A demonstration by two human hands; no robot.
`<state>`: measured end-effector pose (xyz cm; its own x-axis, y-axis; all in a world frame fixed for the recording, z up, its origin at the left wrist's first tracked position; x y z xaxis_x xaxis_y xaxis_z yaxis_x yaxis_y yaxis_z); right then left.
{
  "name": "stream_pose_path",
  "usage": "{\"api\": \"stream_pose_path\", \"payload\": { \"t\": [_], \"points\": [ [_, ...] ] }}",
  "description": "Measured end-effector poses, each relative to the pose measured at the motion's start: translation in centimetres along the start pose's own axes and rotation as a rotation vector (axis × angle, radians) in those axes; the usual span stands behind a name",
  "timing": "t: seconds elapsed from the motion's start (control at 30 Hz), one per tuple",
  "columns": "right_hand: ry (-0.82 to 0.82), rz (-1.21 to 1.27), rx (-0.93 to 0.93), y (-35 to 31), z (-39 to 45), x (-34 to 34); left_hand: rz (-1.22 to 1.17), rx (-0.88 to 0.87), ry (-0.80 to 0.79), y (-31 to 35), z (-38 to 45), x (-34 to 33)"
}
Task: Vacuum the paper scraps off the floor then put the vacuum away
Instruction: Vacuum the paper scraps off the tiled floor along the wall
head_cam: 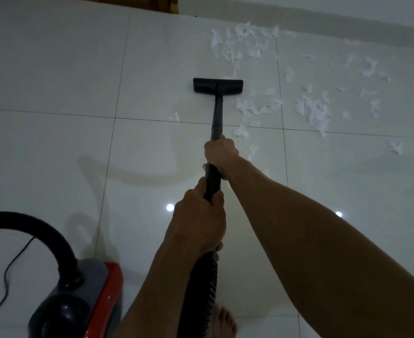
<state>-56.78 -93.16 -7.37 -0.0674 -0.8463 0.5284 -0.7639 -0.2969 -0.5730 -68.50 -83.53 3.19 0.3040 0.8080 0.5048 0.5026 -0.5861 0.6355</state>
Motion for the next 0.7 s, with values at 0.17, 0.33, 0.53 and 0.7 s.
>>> {"api": "stream_pose_path", "payload": {
  "t": [0.17,0.33,0.53,0.7],
  "points": [
    [0.047,-0.078,-0.021,-2.9,3.9,-0.2,-0.032,0.002,-0.011,1.4,4.2,0.1],
    [0.065,-0.007,-0.091,-5.6,7.1,-0.3,-0.156,0.073,-0.040,2.9,8.1,0.6],
    [0.088,-0.006,-0.098,-8.6,10.1,-0.3,-0.165,0.062,-0.050,4.8,11.9,1.3],
    [0.078,-0.007,-0.095,-10.2,12.3,-0.5,-0.167,0.064,-0.054,5.9,14.1,1.6]
  ]
}}
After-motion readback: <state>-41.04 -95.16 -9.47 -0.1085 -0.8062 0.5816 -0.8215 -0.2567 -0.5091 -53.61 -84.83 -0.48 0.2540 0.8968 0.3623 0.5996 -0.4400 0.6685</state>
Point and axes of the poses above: each hand's wrist, its own z-axis towards the middle knuckle, its own x-axis out of the back of the hand, y = z × x, the point moved 3 cm from there along z, towards the middle knuckle, and after that the axes turned 9 degrees about y, right-handed, at the moved point
